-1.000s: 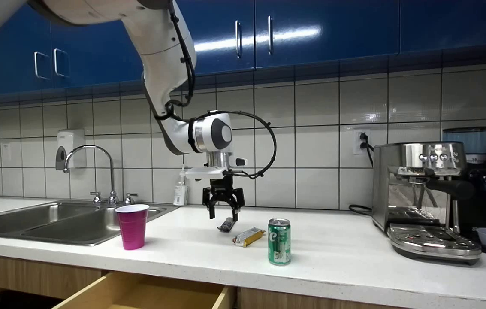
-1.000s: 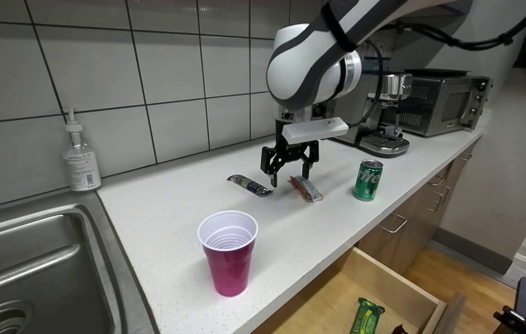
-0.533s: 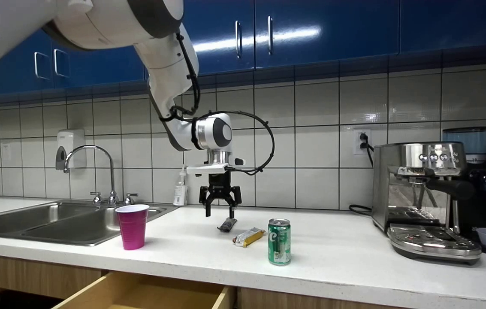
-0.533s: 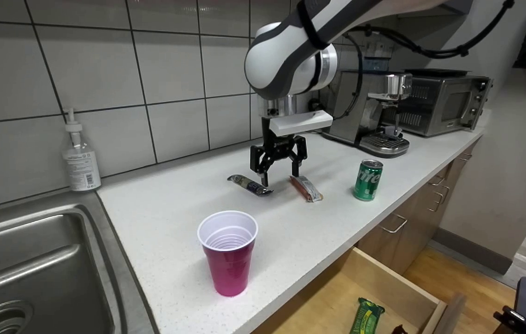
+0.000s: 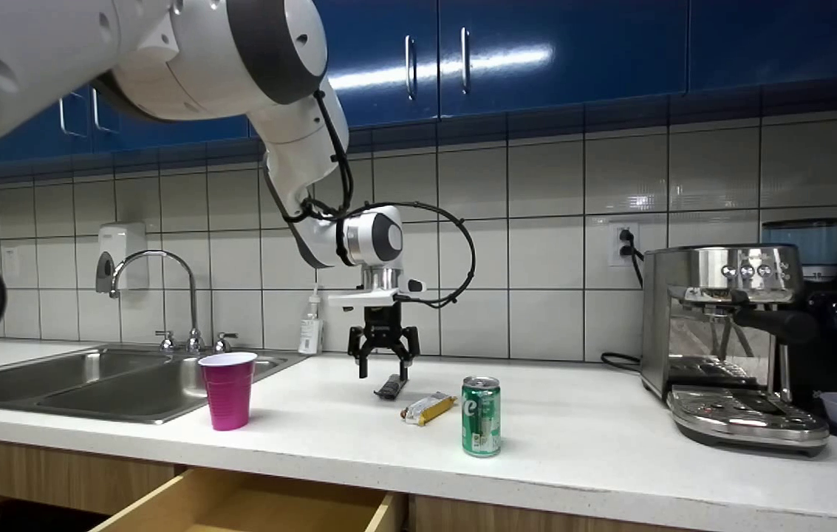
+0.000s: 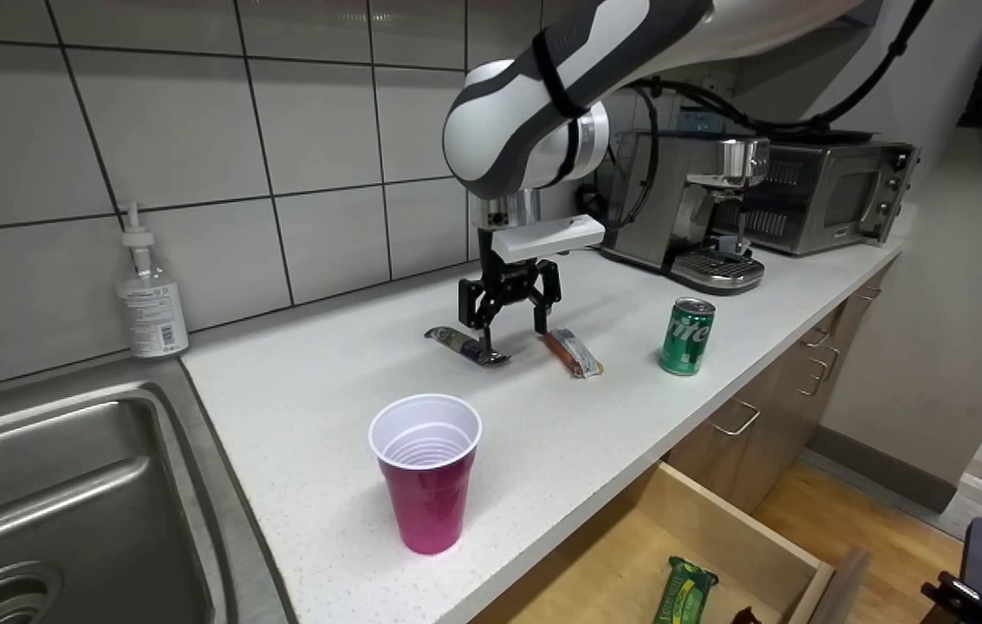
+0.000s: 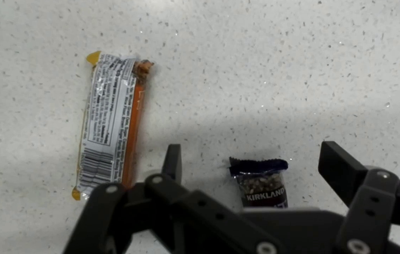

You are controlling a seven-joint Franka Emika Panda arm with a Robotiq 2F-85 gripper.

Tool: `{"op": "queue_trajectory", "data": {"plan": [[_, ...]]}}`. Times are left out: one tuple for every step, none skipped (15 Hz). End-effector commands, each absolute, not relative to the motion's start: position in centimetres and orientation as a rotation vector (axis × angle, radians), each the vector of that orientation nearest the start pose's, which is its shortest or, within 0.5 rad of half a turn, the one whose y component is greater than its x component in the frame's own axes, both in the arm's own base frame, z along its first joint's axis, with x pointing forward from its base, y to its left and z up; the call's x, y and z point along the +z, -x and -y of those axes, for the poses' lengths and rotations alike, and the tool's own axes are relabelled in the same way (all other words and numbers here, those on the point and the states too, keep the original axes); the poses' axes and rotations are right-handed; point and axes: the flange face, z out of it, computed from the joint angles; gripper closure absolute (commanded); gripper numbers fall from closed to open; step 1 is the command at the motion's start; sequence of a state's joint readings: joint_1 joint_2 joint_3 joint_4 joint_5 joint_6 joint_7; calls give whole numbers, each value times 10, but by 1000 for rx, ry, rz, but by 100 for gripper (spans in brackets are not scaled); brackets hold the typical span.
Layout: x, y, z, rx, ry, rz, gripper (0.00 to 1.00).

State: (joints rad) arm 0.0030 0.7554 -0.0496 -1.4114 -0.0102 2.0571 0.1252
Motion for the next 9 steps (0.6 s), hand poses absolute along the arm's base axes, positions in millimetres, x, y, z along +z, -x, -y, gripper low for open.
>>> {"op": "queue_trajectory", "data": {"plan": [[245,-728,31,204,3172,-201,0],[244,-729,30,210,3171,-195,0],[243,-730,30,215,3173,-192,0],[242,-731,30,223,3172,-184,0],[240,-732,30,234,3171,-176,0],[238,-733,31,241,3172,-171,0],[237,-734,31,251,3173,-164,0],[235,-734,31,264,3173,-157,0],[233,-735,32,273,3173,-151,0]]}}
